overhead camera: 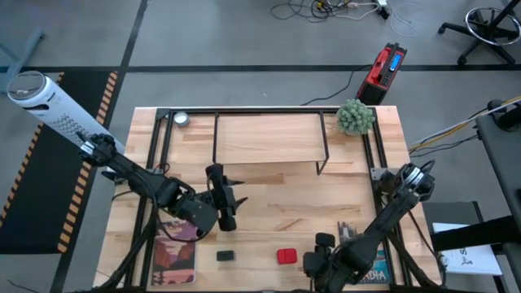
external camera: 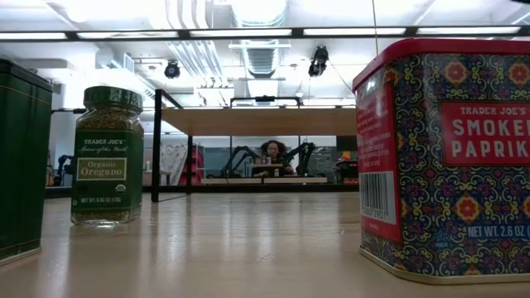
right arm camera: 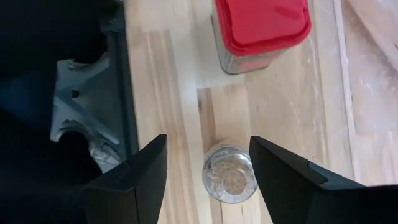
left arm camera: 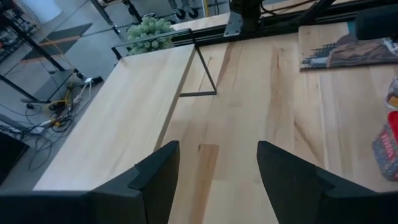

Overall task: Shelf spices
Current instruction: Put the transparent seasoning bottle on the shelf

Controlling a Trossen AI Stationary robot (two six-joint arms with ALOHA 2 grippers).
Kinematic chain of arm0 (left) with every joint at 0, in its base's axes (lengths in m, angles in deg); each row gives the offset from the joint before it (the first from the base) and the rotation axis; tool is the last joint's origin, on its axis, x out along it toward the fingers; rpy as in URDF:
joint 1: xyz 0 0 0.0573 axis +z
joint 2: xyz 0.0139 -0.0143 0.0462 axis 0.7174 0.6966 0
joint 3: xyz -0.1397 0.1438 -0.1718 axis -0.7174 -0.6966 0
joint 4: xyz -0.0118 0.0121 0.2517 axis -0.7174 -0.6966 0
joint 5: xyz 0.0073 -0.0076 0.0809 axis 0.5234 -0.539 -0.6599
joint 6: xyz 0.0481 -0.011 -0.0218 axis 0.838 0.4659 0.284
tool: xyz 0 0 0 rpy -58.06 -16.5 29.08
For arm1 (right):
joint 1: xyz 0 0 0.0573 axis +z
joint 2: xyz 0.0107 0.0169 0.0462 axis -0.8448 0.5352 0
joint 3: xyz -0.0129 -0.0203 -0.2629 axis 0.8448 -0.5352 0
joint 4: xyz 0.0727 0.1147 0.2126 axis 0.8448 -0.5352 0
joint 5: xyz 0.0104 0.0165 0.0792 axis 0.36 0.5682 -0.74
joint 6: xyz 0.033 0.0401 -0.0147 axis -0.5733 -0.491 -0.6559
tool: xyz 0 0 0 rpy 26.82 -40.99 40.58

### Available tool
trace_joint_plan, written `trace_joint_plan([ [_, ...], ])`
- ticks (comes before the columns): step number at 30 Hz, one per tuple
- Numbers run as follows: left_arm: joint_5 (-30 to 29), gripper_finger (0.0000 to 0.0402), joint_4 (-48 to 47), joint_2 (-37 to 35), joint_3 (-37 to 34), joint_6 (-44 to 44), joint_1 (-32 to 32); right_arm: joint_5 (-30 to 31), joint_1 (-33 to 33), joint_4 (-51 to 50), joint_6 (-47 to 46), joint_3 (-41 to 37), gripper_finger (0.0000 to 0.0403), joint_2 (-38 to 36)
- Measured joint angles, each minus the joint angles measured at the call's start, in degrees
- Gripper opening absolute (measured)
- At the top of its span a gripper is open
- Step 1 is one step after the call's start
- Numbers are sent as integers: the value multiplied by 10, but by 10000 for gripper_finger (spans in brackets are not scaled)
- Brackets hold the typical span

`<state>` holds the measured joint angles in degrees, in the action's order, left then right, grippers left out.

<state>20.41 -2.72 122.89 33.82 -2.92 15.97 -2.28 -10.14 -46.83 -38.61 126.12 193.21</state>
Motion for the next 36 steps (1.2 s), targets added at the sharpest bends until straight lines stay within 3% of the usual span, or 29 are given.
trace_joint_plan([
  [9, 24, 204, -2, 0, 0, 14, 19, 7, 23, -13, 7, 0, 204, 26],
  [17, 30, 204, 0, 0, 0, 20, 27, 61, 33, -36, 22, -1, 204, 28],
  [36, 40, 204, 0, 0, 0, 18, 27, 75, 32, -74, 51, 14, 204, 28],
])
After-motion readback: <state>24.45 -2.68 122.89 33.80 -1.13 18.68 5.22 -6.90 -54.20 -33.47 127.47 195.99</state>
